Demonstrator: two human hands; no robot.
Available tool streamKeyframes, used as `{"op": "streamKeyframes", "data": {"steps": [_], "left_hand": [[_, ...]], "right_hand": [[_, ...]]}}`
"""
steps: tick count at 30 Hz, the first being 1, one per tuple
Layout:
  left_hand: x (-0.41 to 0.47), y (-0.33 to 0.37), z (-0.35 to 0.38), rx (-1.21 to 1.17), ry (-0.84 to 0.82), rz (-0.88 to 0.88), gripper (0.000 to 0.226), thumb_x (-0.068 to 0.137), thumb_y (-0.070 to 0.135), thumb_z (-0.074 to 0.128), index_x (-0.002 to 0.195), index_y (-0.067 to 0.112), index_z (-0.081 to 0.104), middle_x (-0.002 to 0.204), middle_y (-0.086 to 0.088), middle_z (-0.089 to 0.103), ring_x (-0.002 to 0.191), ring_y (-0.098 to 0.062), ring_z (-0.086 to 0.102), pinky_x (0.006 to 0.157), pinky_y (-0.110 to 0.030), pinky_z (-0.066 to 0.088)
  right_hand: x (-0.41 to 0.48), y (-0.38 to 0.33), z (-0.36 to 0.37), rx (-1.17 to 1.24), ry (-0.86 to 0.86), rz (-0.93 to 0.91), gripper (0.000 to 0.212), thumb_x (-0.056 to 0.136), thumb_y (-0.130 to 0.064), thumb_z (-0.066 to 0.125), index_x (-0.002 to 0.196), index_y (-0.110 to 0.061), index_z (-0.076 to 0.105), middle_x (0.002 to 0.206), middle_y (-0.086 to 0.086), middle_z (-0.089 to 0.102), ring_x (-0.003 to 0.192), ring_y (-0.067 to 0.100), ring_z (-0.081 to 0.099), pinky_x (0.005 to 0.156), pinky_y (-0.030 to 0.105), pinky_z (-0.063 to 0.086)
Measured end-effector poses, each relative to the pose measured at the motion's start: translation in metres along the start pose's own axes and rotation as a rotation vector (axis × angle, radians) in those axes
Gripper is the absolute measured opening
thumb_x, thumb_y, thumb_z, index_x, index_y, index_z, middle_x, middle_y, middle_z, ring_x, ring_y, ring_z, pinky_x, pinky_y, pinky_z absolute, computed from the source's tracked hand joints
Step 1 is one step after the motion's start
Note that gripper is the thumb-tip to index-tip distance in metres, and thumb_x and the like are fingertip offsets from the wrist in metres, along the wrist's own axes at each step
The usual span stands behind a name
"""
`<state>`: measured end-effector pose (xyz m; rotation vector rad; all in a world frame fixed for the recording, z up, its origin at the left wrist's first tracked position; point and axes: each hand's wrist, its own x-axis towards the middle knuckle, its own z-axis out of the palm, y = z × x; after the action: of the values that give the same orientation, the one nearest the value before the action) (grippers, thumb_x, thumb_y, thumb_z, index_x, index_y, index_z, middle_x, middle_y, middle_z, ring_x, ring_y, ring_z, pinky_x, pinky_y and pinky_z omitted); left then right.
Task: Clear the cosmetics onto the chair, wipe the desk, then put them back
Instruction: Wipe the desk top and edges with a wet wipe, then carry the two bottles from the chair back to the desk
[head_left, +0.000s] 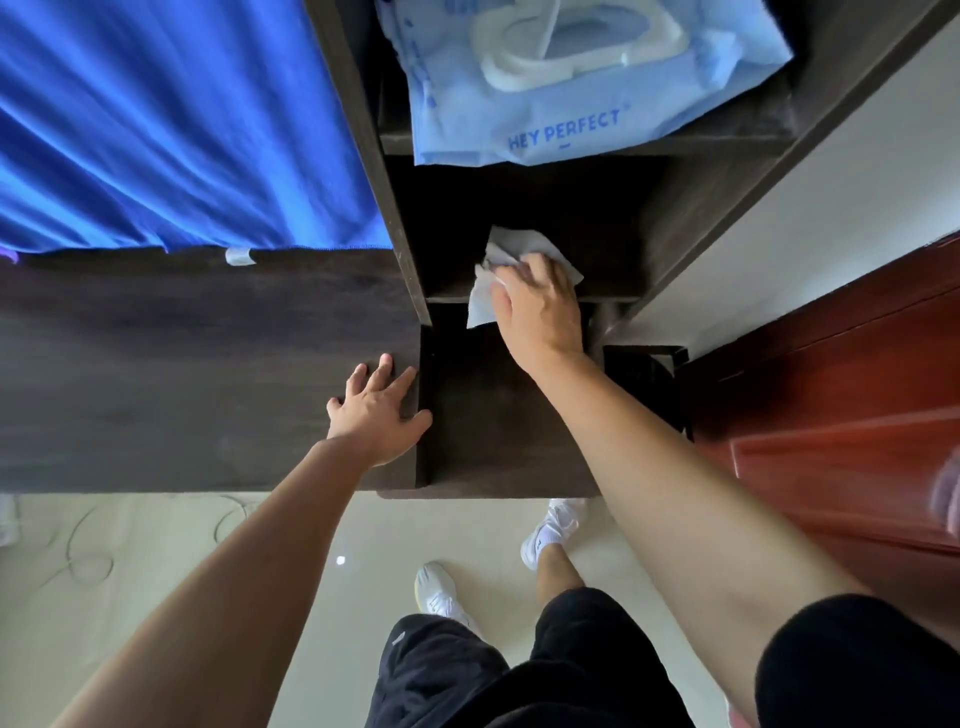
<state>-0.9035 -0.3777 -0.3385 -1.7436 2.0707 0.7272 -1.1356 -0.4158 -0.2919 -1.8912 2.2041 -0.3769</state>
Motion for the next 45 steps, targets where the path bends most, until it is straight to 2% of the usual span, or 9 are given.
{"op": "streamKeyframes", "data": {"steps": [5, 11, 18, 22, 28, 30, 35, 40, 45], "left_hand": [[-0.011, 0.006, -0.014, 0.021, 0.082, 0.105, 0.075, 0.092, 0.071, 0.038, 0.156, 0.035, 0.022, 0.165, 0.006, 0.019, 0.151, -0.025, 0.014, 0.114, -0.052, 0.028], [-0.03, 0.064, -0.012, 0.038, 0.171, 0.336, 0.074, 0.094, 0.068, 0.037, 0.156, 0.032, 0.021, 0.166, -0.002, 0.012, 0.151, -0.029, 0.012, 0.116, -0.052, 0.025], [-0.03, 0.146, 0.017, 0.195, 0.088, 0.509, 0.074, 0.095, 0.067, 0.034, 0.157, 0.031, 0.016, 0.167, -0.002, 0.006, 0.152, -0.028, 0.008, 0.118, -0.051, 0.023], [-0.013, 0.183, 0.046, 0.227, 0.043, 0.487, 0.076, 0.094, 0.068, 0.034, 0.157, 0.032, 0.014, 0.167, -0.002, 0.003, 0.152, -0.027, 0.002, 0.119, -0.053, 0.019], [0.035, 0.223, 0.102, 0.191, -0.116, 0.418, 0.074, 0.092, 0.068, 0.038, 0.155, 0.036, 0.017, 0.167, 0.004, -0.001, 0.152, -0.026, 0.001, 0.116, -0.059, 0.019], [0.054, 0.231, 0.123, 0.191, -0.157, 0.377, 0.074, 0.092, 0.069, 0.039, 0.155, 0.036, 0.018, 0.166, 0.005, -0.002, 0.152, -0.027, -0.001, 0.114, -0.062, 0.021], [0.078, 0.246, 0.16, 0.199, -0.309, 0.288, 0.077, 0.092, 0.068, 0.042, 0.155, 0.032, 0.017, 0.166, 0.01, -0.006, 0.151, -0.03, -0.006, 0.112, -0.065, 0.024], [0.077, 0.25, 0.158, 0.201, -0.309, 0.272, 0.073, 0.092, 0.064, 0.045, 0.153, 0.029, 0.025, 0.165, 0.009, -0.003, 0.15, -0.032, -0.004, 0.113, -0.062, 0.026], [0.092, 0.272, 0.113, 0.25, -0.303, 0.331, 0.073, 0.093, 0.066, 0.04, 0.15, 0.02, 0.039, 0.163, -0.005, 0.023, 0.147, -0.03, 0.024, 0.115, -0.053, 0.031]], "right_hand": [[-0.034, 0.026, -0.032, 0.201, 0.031, 0.246, 0.026, 0.098, -0.024, 0.053, 0.117, -0.019, 0.07, 0.12, 0.009, 0.062, 0.111, 0.028, 0.056, 0.09, 0.034, 0.045], [-0.111, 0.066, -0.068, 0.426, 0.198, 0.412, 0.022, 0.094, -0.026, 0.061, 0.112, -0.02, 0.071, 0.103, -0.008, 0.062, 0.098, 0.016, 0.06, 0.08, 0.02, 0.036], [-0.175, 0.151, -0.082, 0.444, 0.31, 0.624, 0.02, 0.096, -0.026, 0.059, 0.108, -0.017, 0.072, 0.096, -0.002, 0.063, 0.095, 0.02, 0.06, 0.075, 0.015, 0.029], [-0.175, 0.203, -0.067, 0.424, 0.204, 0.65, 0.022, 0.097, -0.025, 0.057, 0.112, -0.016, 0.07, 0.103, 0.005, 0.066, 0.099, 0.024, 0.06, 0.08, 0.024, 0.035], [-0.132, 0.274, -0.009, 0.427, 0.061, 0.652, 0.029, 0.098, -0.025, 0.055, 0.122, -0.013, 0.067, 0.115, 0.008, 0.067, 0.108, 0.025, 0.06, 0.079, 0.023, 0.033], [-0.119, 0.295, 0.021, 0.438, -0.041, 0.634, 0.035, 0.101, -0.023, 0.051, 0.131, -0.01, 0.063, 0.127, 0.012, 0.065, 0.118, 0.029, 0.058, 0.09, 0.028, 0.039], [-0.113, 0.329, 0.077, 0.434, -0.453, 0.548, 0.058, 0.105, -0.022, 0.044, 0.158, -0.011, 0.025, 0.165, 0.013, 0.023, 0.152, 0.028, 0.022, 0.119, 0.038, 0.026], [-0.118, 0.351, 0.073, 0.467, -0.391, 0.586, 0.06, 0.103, -0.028, 0.05, 0.157, -0.013, 0.029, 0.165, 0.012, 0.021, 0.152, 0.025, 0.021, 0.118, 0.036, 0.027], [-0.12, 0.362, 0.021, 0.393, -0.231, 0.615, 0.059, 0.102, -0.029, 0.053, 0.155, -0.013, 0.033, 0.163, 0.012, 0.027, 0.151, 0.024, 0.025, 0.12, 0.039, 0.028]]}}
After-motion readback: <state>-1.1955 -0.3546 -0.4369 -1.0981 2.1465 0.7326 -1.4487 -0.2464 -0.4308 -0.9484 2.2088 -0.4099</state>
